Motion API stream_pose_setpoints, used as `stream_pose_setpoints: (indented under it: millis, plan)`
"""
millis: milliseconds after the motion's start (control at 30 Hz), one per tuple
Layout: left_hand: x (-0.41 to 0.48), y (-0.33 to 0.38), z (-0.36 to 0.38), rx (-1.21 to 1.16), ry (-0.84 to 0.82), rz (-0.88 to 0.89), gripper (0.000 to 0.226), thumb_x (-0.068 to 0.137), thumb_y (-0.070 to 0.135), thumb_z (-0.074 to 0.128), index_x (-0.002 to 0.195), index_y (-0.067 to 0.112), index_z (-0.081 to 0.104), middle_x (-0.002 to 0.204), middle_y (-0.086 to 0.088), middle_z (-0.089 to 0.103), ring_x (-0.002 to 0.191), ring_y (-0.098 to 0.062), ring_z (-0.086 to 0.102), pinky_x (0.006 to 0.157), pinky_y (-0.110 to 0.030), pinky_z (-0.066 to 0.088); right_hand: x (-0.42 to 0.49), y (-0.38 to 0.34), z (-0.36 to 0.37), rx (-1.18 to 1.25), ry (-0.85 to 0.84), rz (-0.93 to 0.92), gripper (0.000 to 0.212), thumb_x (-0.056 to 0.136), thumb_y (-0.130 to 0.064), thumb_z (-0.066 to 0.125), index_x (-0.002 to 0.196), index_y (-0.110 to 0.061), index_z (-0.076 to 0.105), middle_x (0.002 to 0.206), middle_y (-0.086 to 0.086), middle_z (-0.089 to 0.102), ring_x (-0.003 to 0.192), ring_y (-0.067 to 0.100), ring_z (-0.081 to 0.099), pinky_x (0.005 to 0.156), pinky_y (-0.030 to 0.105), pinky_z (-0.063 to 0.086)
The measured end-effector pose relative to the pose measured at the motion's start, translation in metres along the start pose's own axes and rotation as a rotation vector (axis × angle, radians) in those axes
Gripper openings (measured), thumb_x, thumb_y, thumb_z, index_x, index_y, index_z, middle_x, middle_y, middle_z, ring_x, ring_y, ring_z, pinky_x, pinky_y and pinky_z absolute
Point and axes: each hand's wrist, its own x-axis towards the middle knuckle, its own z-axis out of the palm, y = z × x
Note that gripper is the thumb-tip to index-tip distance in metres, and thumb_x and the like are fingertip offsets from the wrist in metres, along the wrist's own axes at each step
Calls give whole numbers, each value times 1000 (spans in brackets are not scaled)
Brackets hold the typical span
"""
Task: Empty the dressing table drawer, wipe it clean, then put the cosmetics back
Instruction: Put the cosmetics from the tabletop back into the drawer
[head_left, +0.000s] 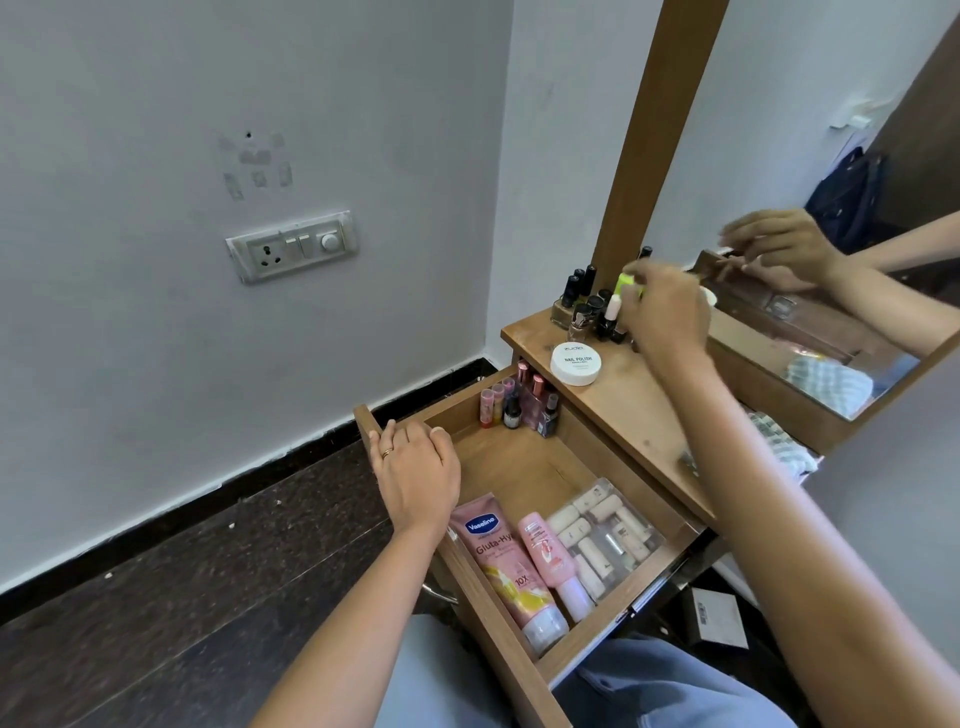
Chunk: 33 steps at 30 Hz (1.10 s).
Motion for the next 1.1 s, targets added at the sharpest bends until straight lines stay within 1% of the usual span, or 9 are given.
stream_pose_setpoints:
  millis: [67, 133, 267, 500, 633, 767, 867, 967, 1100]
  plan:
    - [0, 0, 0, 3, 2, 0, 53, 96, 32, 23, 108, 7, 68, 118, -10, 68, 130, -25, 47, 119, -42, 16, 32, 10, -1, -53, -67, -12, 36, 88, -7, 51, 121, -15, 64, 117, 14, 65, 107, 34, 59, 85, 38, 47]
    - [1, 0, 0, 9, 1, -1, 54, 95, 33, 23, 109, 7, 68, 119, -10, 67, 131, -25, 47, 119, -41, 16, 56, 17, 1, -180, -195, -103, 40, 88, -2, 50, 125, -15, 60, 123, 17, 61, 109, 37, 58, 87, 42, 49]
    - [1, 0, 0, 18, -4, -5, 54, 96, 33, 23, 112, 7, 68, 120, -10, 67, 131, -25, 47, 119, -41, 16, 80, 23, 7, -562, -425, -401, 47, 85, 2, 51, 127, -19, 57, 127, 8, 56, 113, 32, 56, 76, 42, 51]
    - [1, 0, 0, 20, -19, -7, 48, 99, 30, 27, 112, 6, 67, 120, -10, 67, 131, -25, 46, 119, -40, 14, 89, 33, 26, -802, -513, -580, 40, 91, -1, 46, 125, -18, 57, 124, 3, 58, 116, 24, 44, 73, 34, 44]
    - [1, 0, 0, 19, -22, -12, 44, 100, 28, 31, 111, 7, 68, 119, -10, 67, 131, -25, 46, 119, -40, 15, 91, 37, 30, -843, -509, -612, 37, 94, -5, 43, 127, -16, 55, 125, 4, 57, 116, 24, 44, 82, 33, 45]
    - [1, 0, 0, 20, -12, -6, 53, 96, 33, 23, 110, 7, 68, 118, -10, 68, 130, -25, 48, 119, -41, 16, 92, 36, 29, -862, -483, -645, 34, 95, -2, 42, 124, -13, 55, 120, 6, 56, 113, 24, 46, 76, 32, 43]
    - [1, 0, -1, 15, -7, 1, 50, 98, 31, 26, 110, 7, 68, 118, -11, 68, 130, -26, 48, 119, -41, 16, 93, 30, 18, -862, -449, -658, 33, 91, 2, 44, 121, -9, 55, 117, 10, 55, 112, 26, 46, 76, 34, 44]
    - [1, 0, 0, 18, -10, 0, 54, 97, 33, 23, 110, 7, 68, 118, -10, 68, 130, -25, 48, 119, -41, 16, 97, 20, -2, -850, -375, -683, 34, 88, 7, 46, 119, -5, 56, 113, 14, 55, 111, 29, 47, 76, 39, 49]
    - [2, 0, 0, 22, -11, 0, 56, 96, 34, 21, 109, 6, 68, 117, -11, 68, 129, -26, 49, 119, -42, 17, 97, 4, -44, -811, -223, -672, 35, 81, 8, 53, 115, -1, 56, 109, 19, 54, 108, 35, 47, 75, 43, 47]
